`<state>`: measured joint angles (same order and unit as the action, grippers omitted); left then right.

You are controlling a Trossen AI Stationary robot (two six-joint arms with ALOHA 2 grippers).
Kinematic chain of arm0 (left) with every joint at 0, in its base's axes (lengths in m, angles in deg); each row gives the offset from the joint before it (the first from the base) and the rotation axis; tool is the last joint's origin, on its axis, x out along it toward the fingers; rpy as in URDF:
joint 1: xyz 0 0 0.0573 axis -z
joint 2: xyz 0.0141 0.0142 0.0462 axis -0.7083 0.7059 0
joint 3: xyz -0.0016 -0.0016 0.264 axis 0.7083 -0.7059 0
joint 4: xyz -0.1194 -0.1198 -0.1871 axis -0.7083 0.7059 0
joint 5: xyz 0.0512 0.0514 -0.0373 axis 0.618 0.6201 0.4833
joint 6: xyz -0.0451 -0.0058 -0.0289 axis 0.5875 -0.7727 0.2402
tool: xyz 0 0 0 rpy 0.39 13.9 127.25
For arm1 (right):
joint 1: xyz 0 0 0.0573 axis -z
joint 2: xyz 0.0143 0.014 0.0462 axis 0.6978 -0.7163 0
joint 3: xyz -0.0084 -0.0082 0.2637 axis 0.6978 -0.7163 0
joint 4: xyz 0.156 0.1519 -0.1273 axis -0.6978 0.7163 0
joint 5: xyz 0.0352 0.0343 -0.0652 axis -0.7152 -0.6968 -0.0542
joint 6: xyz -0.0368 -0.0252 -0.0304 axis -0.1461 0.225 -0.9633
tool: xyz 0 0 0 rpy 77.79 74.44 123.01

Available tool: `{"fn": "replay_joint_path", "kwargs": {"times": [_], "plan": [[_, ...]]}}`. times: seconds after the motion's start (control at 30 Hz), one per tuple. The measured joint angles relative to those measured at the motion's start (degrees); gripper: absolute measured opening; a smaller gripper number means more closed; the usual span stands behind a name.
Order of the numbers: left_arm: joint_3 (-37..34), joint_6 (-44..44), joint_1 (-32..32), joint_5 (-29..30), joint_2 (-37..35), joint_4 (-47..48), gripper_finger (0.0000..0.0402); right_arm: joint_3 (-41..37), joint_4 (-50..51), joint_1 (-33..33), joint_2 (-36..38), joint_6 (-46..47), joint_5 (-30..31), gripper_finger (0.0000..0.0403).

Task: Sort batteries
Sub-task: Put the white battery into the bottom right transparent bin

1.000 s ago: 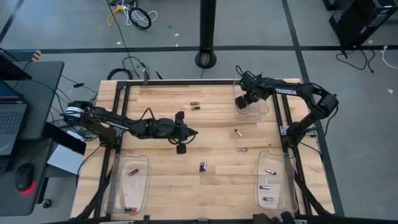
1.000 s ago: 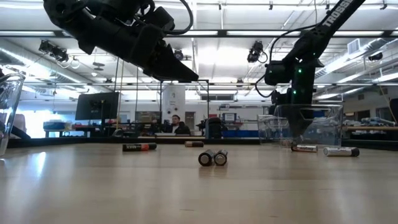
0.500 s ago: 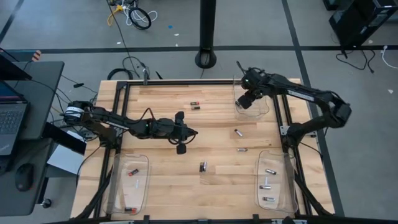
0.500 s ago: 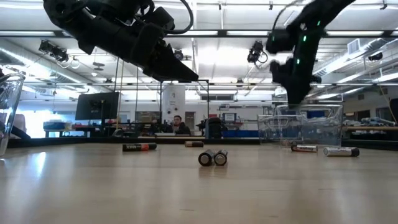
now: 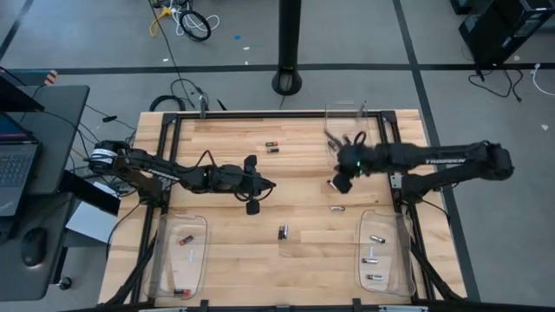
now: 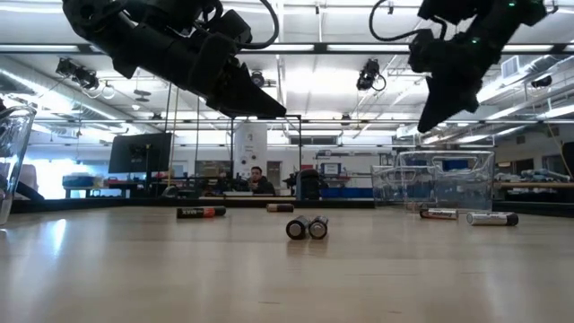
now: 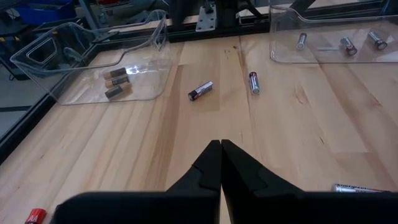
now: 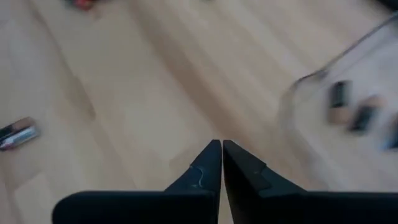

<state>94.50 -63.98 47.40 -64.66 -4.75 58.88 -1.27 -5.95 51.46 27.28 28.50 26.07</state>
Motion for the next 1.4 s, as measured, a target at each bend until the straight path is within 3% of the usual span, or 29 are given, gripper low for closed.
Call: {"fn": "replay_joint_path", "kwargs": {"times": [0.3, 0.57, 0.77, 1.13, 1.4], "plan": [[0.0, 0.0, 0.0, 0.0, 0.0, 0.0, 0.0013, -4.9, -3.8, -9.2, -7.4, 9.4, 3.8, 0.0060], [0.0, 0.0, 0.0, 0.0, 0.0, 0.4, 0.0013, -4.9, -4.3, -9.6, -15.0, 9.5, 5.6, 0.0126], [0.0, 0.0, 0.0, 0.0, 0.0, 0.7, 0.0013, -4.9, -4.5, -8.4, -20.6, 9.5, 5.6, 0.0150], [0.0, 0.2, 0.0, 0.0, 0.0, 1.0, 0.0013, -4.8, -8.0, -5.1, -25.7, 6.6, 3.1, 0.0141], [0.0, 0.2, 0.1, 0.0, 0.0, 1.7, 0.0013, -4.9, -9.4, -3.7, -25.8, 3.7, -2.7, 0.0086]]}}
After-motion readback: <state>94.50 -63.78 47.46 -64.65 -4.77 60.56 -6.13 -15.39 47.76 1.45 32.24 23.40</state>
